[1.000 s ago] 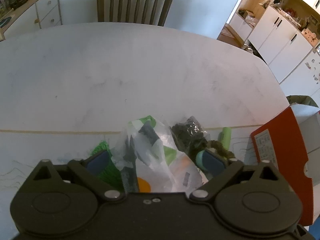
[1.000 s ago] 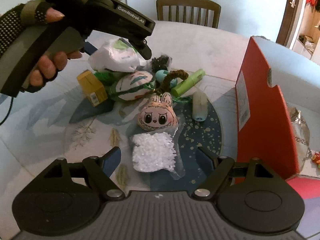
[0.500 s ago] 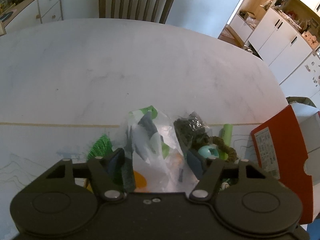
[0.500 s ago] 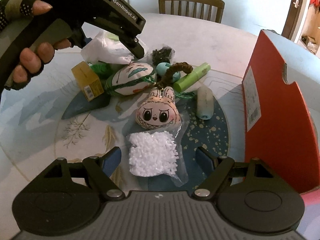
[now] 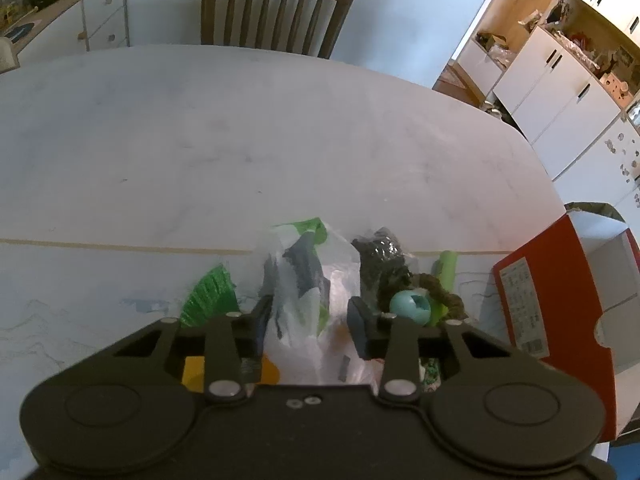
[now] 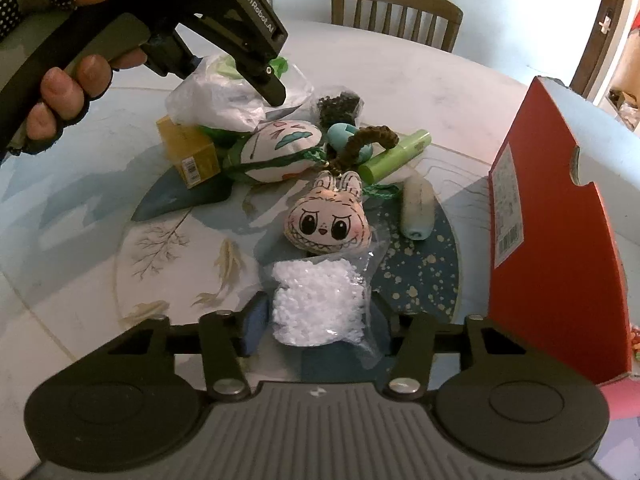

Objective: Organize objects
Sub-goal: 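Grasp the plastic bag with the left tool while the right tool grasps the white bead bag, then carry the plastic bag and bead bag over the red shoebox with both tools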

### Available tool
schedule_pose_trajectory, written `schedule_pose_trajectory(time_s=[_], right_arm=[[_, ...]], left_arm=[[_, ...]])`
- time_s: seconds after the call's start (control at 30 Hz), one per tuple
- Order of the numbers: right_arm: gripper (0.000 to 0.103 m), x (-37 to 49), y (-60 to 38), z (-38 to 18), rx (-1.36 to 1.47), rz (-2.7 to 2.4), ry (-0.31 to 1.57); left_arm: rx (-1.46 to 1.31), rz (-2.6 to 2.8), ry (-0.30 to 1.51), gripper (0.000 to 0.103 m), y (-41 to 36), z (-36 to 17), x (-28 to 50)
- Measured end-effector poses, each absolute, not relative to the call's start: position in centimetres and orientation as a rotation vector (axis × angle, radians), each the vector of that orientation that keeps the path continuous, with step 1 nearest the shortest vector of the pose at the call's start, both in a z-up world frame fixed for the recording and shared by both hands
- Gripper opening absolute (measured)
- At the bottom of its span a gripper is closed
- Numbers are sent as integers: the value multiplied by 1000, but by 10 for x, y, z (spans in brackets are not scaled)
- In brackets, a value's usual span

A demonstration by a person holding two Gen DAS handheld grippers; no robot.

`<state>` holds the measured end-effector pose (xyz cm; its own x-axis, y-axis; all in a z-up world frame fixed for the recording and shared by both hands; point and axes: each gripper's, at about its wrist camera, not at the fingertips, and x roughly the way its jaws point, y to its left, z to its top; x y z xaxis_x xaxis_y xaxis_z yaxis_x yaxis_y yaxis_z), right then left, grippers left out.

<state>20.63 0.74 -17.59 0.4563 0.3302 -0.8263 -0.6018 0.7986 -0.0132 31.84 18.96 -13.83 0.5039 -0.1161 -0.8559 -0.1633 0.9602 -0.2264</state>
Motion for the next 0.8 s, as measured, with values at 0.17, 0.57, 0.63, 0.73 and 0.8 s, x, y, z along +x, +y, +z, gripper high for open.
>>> schedule_pose_trajectory(time_s=[0.17,0.57,0.63,0.73,0.8], right_arm=[[39,202,7,-172,-332,588,922],[38,189,-20,-122,-210,606,851],[38,186,-28,-110,-184,605,839],[38,184,-39,-94,-152,601,820],[38,182,-46,-84,-135,601,803]], left_arm=[[-293,37,1018,35,190,-130,308],[-311,30,923,35,182,-84,270],[-298,22,891,35,175,-73,261],[-280,6,865,35,163,-59,251],[-270,-11,847,35,154,-49,245]])
